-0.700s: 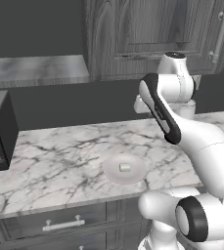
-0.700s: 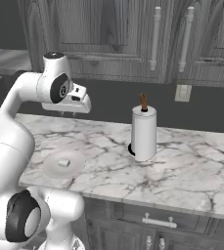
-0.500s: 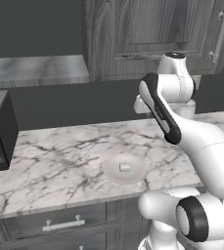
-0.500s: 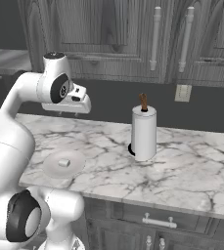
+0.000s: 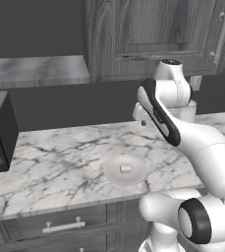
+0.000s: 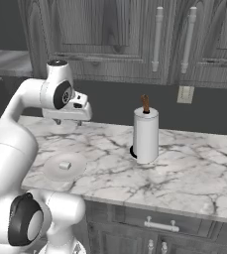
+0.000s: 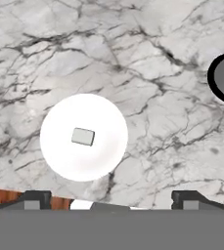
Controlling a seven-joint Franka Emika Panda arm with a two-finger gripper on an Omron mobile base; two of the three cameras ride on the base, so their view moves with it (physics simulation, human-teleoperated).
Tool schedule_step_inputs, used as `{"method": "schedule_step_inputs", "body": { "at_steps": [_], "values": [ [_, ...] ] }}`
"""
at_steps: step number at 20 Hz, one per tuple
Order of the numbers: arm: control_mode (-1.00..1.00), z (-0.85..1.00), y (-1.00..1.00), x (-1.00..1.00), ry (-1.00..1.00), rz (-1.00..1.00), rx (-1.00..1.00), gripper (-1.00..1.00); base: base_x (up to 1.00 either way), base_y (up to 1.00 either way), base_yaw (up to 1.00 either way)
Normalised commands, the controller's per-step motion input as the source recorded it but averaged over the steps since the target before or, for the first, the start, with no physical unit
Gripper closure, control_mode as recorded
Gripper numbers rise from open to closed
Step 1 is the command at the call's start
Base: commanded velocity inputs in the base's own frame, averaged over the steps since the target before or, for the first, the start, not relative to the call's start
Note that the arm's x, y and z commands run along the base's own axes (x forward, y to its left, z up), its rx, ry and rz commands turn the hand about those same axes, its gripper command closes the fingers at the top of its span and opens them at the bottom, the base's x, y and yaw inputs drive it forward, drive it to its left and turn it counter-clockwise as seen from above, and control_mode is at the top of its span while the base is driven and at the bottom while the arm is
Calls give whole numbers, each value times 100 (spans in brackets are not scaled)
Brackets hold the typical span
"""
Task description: Pick up the marshmallow and place it in the cup of hot chocolate on the dining counter.
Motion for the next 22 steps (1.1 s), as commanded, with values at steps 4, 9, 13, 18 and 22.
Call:
{"method": "schedule_step_inputs", "body": {
  "at_steps": [4, 9, 13, 18, 22],
  "values": [
    [-100, -37, 12, 0, 18, 31, 0, -100, 0, 0, 0],
    [-100, -52, 31, 0, 16, 42, -2, -100, 0, 0, 0],
    [-100, -56, 37, 0, 4, 38, -5, -100, 0, 0, 0],
    [-100, -44, 34, 4, 0, 32, -1, -100, 0, 0, 0],
    [-100, -39, 11, 10, -1, 22, 0, -100, 0, 0, 0]
  ]
}}
